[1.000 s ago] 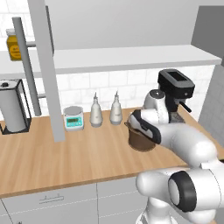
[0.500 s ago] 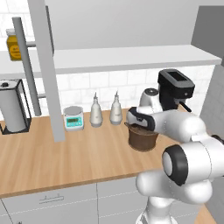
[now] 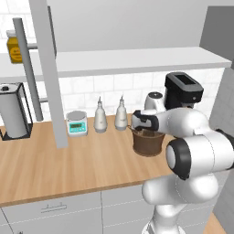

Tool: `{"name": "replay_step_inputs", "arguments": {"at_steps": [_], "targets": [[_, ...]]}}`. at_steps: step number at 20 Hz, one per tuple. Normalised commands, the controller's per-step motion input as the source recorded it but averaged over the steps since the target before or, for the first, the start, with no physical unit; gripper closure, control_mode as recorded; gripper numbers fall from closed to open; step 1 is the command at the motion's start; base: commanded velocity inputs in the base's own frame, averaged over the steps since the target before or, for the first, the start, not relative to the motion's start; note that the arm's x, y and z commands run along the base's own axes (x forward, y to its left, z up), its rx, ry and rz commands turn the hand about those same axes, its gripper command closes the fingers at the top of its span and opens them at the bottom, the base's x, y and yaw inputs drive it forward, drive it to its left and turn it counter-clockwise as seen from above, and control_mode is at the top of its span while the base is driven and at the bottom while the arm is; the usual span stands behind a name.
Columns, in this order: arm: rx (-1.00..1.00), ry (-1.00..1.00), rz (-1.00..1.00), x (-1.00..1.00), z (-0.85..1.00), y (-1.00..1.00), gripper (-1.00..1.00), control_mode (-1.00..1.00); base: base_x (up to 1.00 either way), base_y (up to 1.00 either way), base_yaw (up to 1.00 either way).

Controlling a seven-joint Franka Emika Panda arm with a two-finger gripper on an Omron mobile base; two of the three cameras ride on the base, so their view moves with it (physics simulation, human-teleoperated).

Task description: Open the cabinet, pick up the bread from the cabinet and place it in the basket. Then move the basket to the dining counter.

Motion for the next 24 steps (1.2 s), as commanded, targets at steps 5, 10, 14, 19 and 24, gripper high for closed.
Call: {"name": "replay_step_inputs", "arguments": {"at_steps": [5, 10, 14, 19, 24], "targets": [[0.00, 0.00, 0.00, -0.03, -0.06, 0.00, -1.00, -1.00, 0.00, 0.00, 0.00], [0.00, 0.00, 0.00, -0.14, 0.00, 0.00, -1.00, -1.00, 0.00, 0.00, 0.00], [0.00, -0.09, 0.00, -0.07, 0.00, -0.14, -1.00, -1.00, 0.00, 0.00, 0.00], [0.00, -0.11, 0.00, 0.01, 0.13, -0.04, -1.00, -1.00, 0.00, 0.00, 0.00], [0.00, -0.06, 0.00, 0.03, 0.20, 0.00, -1.00, -1.00, 0.00, 0.00, 0.00]]}}
